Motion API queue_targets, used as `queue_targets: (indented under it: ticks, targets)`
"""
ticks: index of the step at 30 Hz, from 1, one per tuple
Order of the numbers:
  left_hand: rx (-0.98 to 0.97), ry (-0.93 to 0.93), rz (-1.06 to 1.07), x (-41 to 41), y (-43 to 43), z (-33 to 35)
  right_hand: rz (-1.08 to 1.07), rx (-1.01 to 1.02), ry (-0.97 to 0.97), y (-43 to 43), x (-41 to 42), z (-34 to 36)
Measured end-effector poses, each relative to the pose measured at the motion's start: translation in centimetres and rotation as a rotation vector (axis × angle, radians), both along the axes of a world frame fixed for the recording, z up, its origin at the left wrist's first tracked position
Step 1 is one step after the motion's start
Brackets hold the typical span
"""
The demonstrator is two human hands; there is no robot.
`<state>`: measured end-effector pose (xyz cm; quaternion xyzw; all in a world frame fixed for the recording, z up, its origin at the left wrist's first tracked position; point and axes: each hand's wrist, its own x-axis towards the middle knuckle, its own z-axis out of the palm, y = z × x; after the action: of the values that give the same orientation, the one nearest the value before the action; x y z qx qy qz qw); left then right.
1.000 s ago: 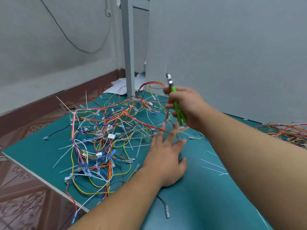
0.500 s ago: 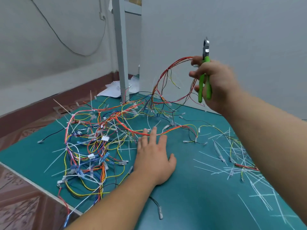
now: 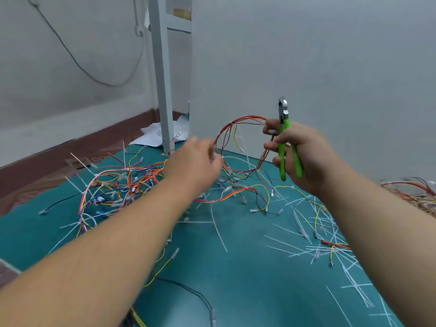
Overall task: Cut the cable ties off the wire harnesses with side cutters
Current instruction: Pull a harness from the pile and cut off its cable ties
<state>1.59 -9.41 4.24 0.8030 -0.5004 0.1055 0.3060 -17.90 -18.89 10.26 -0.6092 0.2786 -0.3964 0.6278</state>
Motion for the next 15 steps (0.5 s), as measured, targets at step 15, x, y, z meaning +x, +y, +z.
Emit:
queue_targets:
  ticks: [15]
  targets:
    - [-0.056,0.196,0.226,8.3,-1.8,-4.1,-0.062,-0.016,-0.06,-2.3,-3.3,1.4]
